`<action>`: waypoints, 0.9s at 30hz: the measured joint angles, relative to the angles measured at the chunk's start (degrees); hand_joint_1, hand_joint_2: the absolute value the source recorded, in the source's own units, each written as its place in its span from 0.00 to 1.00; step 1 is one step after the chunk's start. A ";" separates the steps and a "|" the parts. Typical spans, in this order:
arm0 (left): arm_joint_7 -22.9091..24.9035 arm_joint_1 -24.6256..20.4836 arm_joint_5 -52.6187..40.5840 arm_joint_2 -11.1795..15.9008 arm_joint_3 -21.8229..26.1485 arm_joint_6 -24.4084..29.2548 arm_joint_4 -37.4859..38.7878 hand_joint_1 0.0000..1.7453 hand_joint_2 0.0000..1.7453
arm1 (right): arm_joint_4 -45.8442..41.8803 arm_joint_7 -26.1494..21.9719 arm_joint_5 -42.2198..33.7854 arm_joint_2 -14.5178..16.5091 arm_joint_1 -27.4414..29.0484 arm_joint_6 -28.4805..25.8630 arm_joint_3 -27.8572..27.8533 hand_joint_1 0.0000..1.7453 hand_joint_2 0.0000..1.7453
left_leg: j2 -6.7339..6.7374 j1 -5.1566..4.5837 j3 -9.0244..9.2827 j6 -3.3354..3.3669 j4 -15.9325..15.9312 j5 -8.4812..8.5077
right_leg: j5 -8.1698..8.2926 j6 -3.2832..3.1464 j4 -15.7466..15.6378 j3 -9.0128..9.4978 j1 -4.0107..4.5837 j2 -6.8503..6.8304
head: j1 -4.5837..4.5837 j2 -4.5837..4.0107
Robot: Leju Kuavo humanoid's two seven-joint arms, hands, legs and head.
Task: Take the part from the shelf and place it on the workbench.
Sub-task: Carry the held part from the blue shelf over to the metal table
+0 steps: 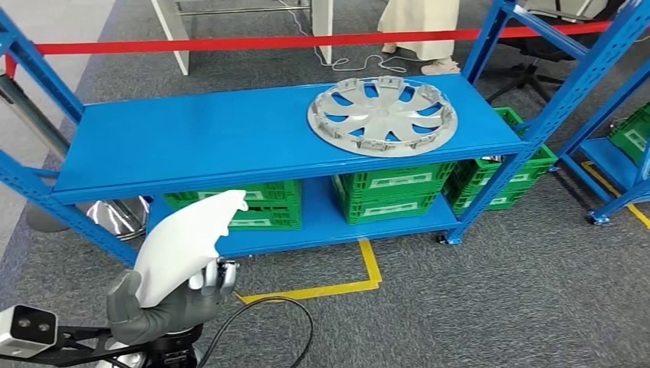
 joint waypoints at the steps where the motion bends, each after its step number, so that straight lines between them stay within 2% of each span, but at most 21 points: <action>1: 0.00 -0.04 0.02 0.01 -0.10 -0.08 0.04 1.00 0.00 | 0.00 -0.04 -0.07 0.00 0.00 0.00 0.00 0.00 0.00 | 0.08 -0.05 -0.70 0.22 0.03 0.58 | -2.89 0.23 3.25 -1.01 -0.05 0.05 | 0.10 0.00; 2: 0.01 -0.08 0.03 0.03 -0.21 -0.15 0.09 1.00 0.00 | 0.00 -0.09 -0.15 0.00 -0.01 0.00 0.00 0.00 0.00 | 0.12 -0.10 -1.45 0.33 0.09 1.18 | -5.25 0.39 6.98 -1.96 -0.09 0.06 | 0.16 0.00; 3: 0.01 -0.13 0.04 0.07 -0.34 -0.21 0.17 1.00 0.00 | 0.00 -0.12 -0.25 0.00 -0.04 -0.01 0.00 0.00 0.00 | 0.16 -0.16 -2.29 0.32 0.19 1.79 | -6.43 0.52 10.23 -2.52 -0.13 0.06 | 0.14 0.00; 4: 0.01 -0.22 0.07 0.14 -0.50 -0.28 0.27 1.00 0.00 | 0.00 -0.14 -0.34 0.00 -0.06 -0.02 0.00 0.00 0.00 | 0.19 -0.19 -3.19 0.28 0.35 2.37 | -6.18 0.60 12.05 -2.39 -0.16 0.06 | 0.13 0.00; 5: 0.01 -0.35 0.12 0.21 -0.65 -0.35 0.40 1.00 0.00 | 0.00 -0.14 -0.43 0.00 -0.09 -0.03 0.00 0.00 0.00 | 0.21 -0.21 -4.11 0.21 0.58 2.91 | -4.76 0.61 11.96 -1.31 -0.18 0.06 | 0.14 0.00; 7: 0.01 -0.68 0.33 0.32 -0.87 -0.50 0.66 1.00 0.00 | -0.01 -0.15 -0.57 0.00 -0.25 -0.06 0.00 0.00 0.00 | 0.22 -0.22 -5.72 -0.09 1.20 3.83 | -1.54 0.42 5.96 3.74 -0.24 0.07 | 0.14 0.00; 9: 0.01 -0.96 0.56 0.34 -1.02 -0.60 0.79 1.00 0.00 | -0.03 -0.17 -0.68 0.01 -0.59 -0.10 0.00 0.00 0.00 | 0.22 -0.42 -6.77 -0.60 1.89 4.63 | -1.48 0.10 -2.39 9.46 -0.20 0.15 | 0.14 0.00; 10: 0.01 -1.08 0.64 0.35 -1.11 -0.63 0.84 1.00 0.00 | -0.04 -0.20 -0.72 0.02 -0.73 -0.12 0.00 0.00 0.00 | 0.25 -0.50 -7.05 -0.89 2.08 5.08 | -2.15 -0.12 -4.89 10.84 -0.12 0.22 | 0.13 0.00; 11: 0.01 -1.20 0.67 0.37 -1.21 -0.66 0.89 1.00 0.00 | -0.04 -0.21 -0.74 0.02 -0.79 -0.14 0.00 0.00 0.00 | 0.28 -0.53 -7.26 -1.19 2.15 5.53 | -2.49 -0.40 -6.01 11.21 0.00 0.26 | 0.11 0.00; 13: 0.02 -1.34 0.72 0.44 -1.36 -0.69 1.01 1.00 0.00 | -0.02 -0.21 -0.77 0.03 -0.70 -0.19 -0.02 0.00 0.00 | 0.22 -0.38 -7.70 -1.83 2.36 5.60 | -1.92 -1.32 -6.18 10.13 -0.01 0.09 | 0.14 0.01; 14: 0.02 -1.36 0.73 0.49 -1.38 -0.70 1.06 1.00 0.00 | -0.01 -0.21 -0.79 0.04 -0.66 -0.21 -0.03 0.00 0.00 | 0.13 -0.30 -8.05 -2.15 3.21 4.24 | -1.37 -1.87 -6.22 9.58 -0.05 -0.05 | 0.09 0.01; 15: 0.02 -1.38 0.73 0.55 -1.39 -0.69 1.10 1.00 0.00 | 0.00 -0.21 -0.82 0.04 -0.64 -0.23 -0.05 0.00 0.00 | 0.04 -0.23 -8.57 -2.47 5.11 1.84 | -0.71 -2.34 -6.26 8.91 -0.11 -0.19 | -0.03 0.01; 17: 0.02 -1.42 0.66 0.68 -1.39 -0.62 1.21 1.00 0.00 | 0.00 -0.22 -0.85 0.04 -0.68 -0.25 -0.07 0.00 0.00 | -0.03 -0.11 -9.73 -2.93 11.69 -4.15 | 0.55 -2.82 -6.18 7.77 -0.01 -0.29 | -0.35 0.00; 18: 0.02 -1.44 0.63 0.75 -1.39 -0.52 1.28 1.00 0.00 | 0.00 -0.23 -0.85 0.04 -0.67 -0.25 -0.07 0.00 0.00 | -0.04 -0.09 -10.04 -3.05 15.15 -5.88 | 1.21 -2.87 -6.08 7.05 0.08 -0.32 | -0.45 0.00; 19: 0.01 -1.46 0.54 0.83 -1.39 -0.35 1.36 1.00 0.00 | 0.00 -0.23 -0.85 0.04 -0.66 -0.25 -0.08 0.00 0.00 | -0.05 -0.08 -9.83 -3.06 17.38 -6.17 | 1.83 -2.89 -5.91 6.28 0.16 -0.34 | -0.46 0.00; 20: 0.01 -1.47 0.34 0.92 -1.39 -0.05 1.42 1.00 0.00 | 0.00 -0.23 -0.85 0.04 -0.66 -0.26 -0.09 0.00 0.00 | -0.06 -0.09 -8.85 -2.97 17.70 -5.20 | 2.38 -2.88 -5.64 5.31 0.25 -0.35 | -0.49 0.00; 21: 0.01 -1.48 0.02 1.01 -1.40 0.34 1.46 1.00 0.00 | 0.00 -0.23 -0.85 0.04 -0.66 -0.27 -0.10 0.00 0.00 | -0.08 -0.11 -7.00 -2.77 15.90 -3.47 | 2.83 -2.86 -5.28 4.38 0.33 -0.34 | -0.49 0.00; 22: 0.01 -1.49 -0.41 1.07 -1.43 0.76 1.49 1.00 0.00 | 0.00 -0.26 -0.85 0.05 -0.68 -0.30 -0.11 0.00 0.00 | -0.12 -0.17 -4.39 -2.42 12.34 -1.94 | 3.19 -2.81 -4.89 3.57 0.40 -0.31 | -0.49 0.00; 24: 0.01 -1.59 -1.09 1.19 -1.49 1.36 1.50 1.00 0.00 | 0.00 -0.31 -0.85 0.07 -0.69 -0.37 -0.15 0.00 0.00 | -0.21 -0.42 0.71 -1.61 4.22 -1.28 | 3.83 -2.46 -4.19 2.37 0.61 -0.21 | -0.47 0.00; 25: 0.02 -1.64 -1.25 1.25 -1.54 1.45 1.50 1.00 0.00 | 0.00 -0.33 -0.85 0.08 -0.69 -0.39 -0.17 0.00 0.00 | -0.24 -0.57 2.06 -1.31 1.62 -1.66 | 4.24 -2.17 -4.00 1.96 0.62 -0.19 | -0.47 0.00; 27: 0.02 -1.72 -1.38 1.33 -1.61 1.34 1.50 1.00 0.00 | 0.00 -0.37 -0.85 0.09 -0.66 -0.42 -0.21 0.00 0.00 | -0.24 -0.78 2.13 -0.90 0.06 -1.77 | 5.24 -1.42 -3.98 1.38 0.52 -0.23 | -0.45 0.00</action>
